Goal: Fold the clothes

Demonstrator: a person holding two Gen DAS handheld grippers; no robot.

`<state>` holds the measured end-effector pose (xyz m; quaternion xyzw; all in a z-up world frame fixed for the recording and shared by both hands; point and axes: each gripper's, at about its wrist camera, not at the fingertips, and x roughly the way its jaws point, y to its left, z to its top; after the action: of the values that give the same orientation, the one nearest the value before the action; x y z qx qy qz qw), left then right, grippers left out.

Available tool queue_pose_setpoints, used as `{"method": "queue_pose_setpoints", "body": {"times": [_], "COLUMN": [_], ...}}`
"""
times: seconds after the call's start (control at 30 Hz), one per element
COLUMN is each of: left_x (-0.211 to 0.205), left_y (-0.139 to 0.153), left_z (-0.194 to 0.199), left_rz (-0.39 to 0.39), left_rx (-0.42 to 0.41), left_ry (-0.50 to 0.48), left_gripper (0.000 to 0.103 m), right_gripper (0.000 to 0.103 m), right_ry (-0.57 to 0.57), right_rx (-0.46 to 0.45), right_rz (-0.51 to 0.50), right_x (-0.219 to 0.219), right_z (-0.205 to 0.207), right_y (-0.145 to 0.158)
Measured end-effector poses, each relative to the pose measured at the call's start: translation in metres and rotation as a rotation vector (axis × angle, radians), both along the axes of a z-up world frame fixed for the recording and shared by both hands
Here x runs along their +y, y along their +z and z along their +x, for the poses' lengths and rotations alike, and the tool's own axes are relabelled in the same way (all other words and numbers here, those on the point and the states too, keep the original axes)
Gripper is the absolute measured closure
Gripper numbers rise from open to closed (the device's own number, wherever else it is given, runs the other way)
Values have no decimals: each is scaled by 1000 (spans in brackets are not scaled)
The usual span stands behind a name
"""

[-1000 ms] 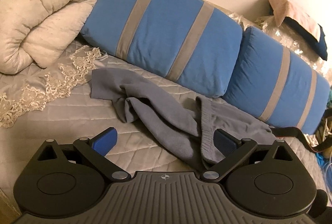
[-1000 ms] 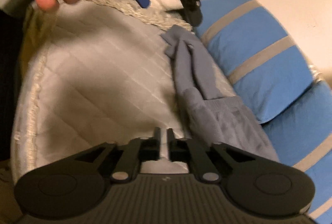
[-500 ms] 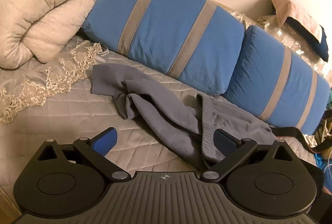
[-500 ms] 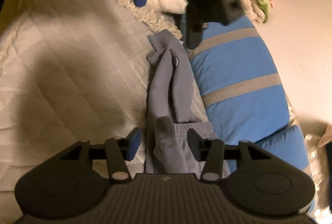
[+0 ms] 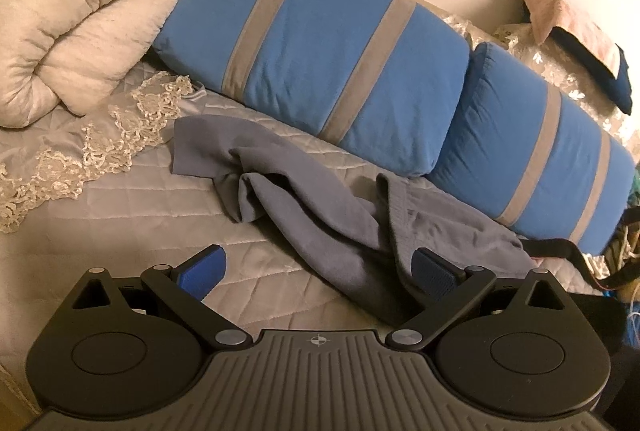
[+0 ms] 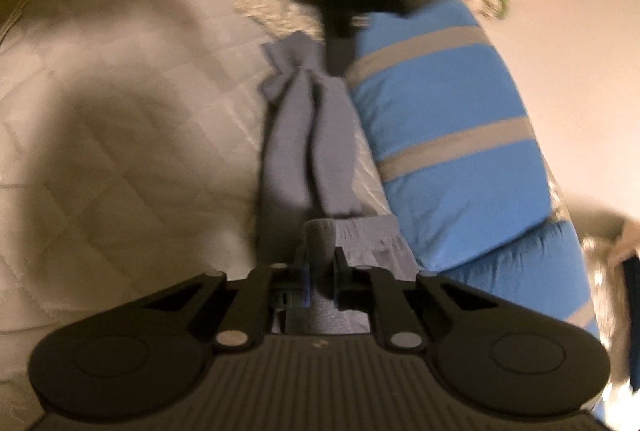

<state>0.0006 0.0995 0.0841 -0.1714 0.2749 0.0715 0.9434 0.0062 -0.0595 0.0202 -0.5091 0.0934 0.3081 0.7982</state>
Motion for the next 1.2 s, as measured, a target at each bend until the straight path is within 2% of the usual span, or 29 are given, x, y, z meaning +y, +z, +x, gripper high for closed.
{"method": "queue_pose_setpoints", "body": {"times": [0.3, 0.53, 0.67, 0.77, 0.8, 0.87, 0.9, 0.97, 1.03, 1.07, 1.2], "left_x": [-13, -30, -45, -49, -48, -47, -48, -50, -50, -49, -41], "left_y": [-6, -5, -9, -13, -13, -11, -8, -1, 6, 9, 17], "left_z": [5, 14, 22, 32, 36, 44, 49, 59, 70, 75, 91], "left_rz": [34, 36, 35, -15, -55, -104, -101, -82, -70, -77, -100], "left_rx": [20, 21, 21, 40, 43, 53, 50, 40, 29, 21, -9], "left_ry": [-27, -79, -144, -183, -195, -211, -211, -208, -201, -194, -161], "left_gripper": [2, 2, 2, 2, 2, 2, 2, 2, 2, 2, 2], "right_gripper": [91, 99, 100, 100, 98, 75, 70, 51, 38, 33, 25], "right_ry": [-250, -463, -525, -521, -504, -471, -448, -384, -307, -266, -115], "right_rx": [25, 85, 102, 135, 147, 170, 176, 173, 162, 156, 155], "right_rz": [231, 470, 580, 634, 640, 654, 655, 646, 621, 606, 552], "right_x": [-45, -109, -146, -159, -160, -162, -162, -153, -140, -133, -105], "right_z": [6, 0, -10, -17, -19, -22, -24, -24, -20, -18, -1], "right_y": [25, 35, 34, 28, 26, 22, 21, 23, 25, 26, 35]}}
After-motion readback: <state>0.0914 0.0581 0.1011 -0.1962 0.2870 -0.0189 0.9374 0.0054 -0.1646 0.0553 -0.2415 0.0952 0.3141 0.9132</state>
